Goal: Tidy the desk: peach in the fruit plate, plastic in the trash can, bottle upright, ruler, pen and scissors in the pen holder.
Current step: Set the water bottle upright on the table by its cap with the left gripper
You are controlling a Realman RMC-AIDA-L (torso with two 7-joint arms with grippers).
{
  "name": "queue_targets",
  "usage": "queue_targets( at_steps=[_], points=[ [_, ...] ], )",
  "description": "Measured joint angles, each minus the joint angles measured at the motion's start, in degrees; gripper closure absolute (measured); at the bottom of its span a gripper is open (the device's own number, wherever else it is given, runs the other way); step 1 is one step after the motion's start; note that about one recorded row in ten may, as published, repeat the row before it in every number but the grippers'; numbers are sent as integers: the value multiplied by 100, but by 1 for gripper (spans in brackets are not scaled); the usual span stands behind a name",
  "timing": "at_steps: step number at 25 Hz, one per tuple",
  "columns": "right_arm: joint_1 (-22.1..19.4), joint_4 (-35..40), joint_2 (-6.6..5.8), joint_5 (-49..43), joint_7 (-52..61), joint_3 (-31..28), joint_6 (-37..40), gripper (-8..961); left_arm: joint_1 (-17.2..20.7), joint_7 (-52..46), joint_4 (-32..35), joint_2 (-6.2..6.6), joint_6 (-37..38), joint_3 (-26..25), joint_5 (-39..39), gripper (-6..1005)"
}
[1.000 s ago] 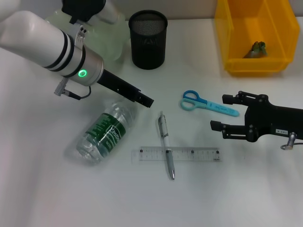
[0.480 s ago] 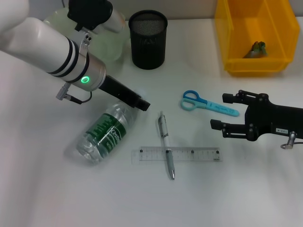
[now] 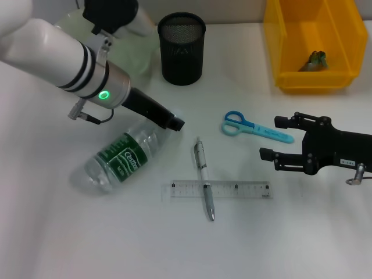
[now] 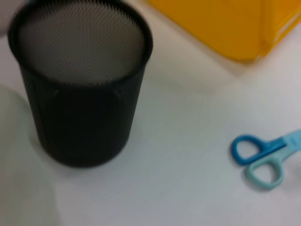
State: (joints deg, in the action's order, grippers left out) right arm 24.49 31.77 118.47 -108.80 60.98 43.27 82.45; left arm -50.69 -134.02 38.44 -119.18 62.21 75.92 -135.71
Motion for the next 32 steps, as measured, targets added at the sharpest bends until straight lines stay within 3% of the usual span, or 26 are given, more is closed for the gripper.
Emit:
queue_targets(
  at_steps=[2,9,10,15,28,30,32],
  points=[
    [-11,2,0,0,2,-5,2,136,430,250,714,32,207,-10,390,567],
    [-16,5,15,0,4,-3,8,137,1145,940,1726,68,426,-70,1174,566],
    [-15,5,20,0,3,-3,8,137,1495,1288,2167,71,440,-84,1530,566],
    [-15,5,26,5,7,-3,9,138,2123,2118,2607,79,555,-265,2435,566],
    [27,-27,50,17,73,-3,51,141,2598,3164,2599,74,812,-581,3367,565],
    [35,-28,53,18,91,-3,104,141,3002,3982,2550,70,822,-588,4040,565],
    [38,-30,53,18,98,-3,212,141,3150,4185,2541,72,825,-589,4247,565]
  ],
)
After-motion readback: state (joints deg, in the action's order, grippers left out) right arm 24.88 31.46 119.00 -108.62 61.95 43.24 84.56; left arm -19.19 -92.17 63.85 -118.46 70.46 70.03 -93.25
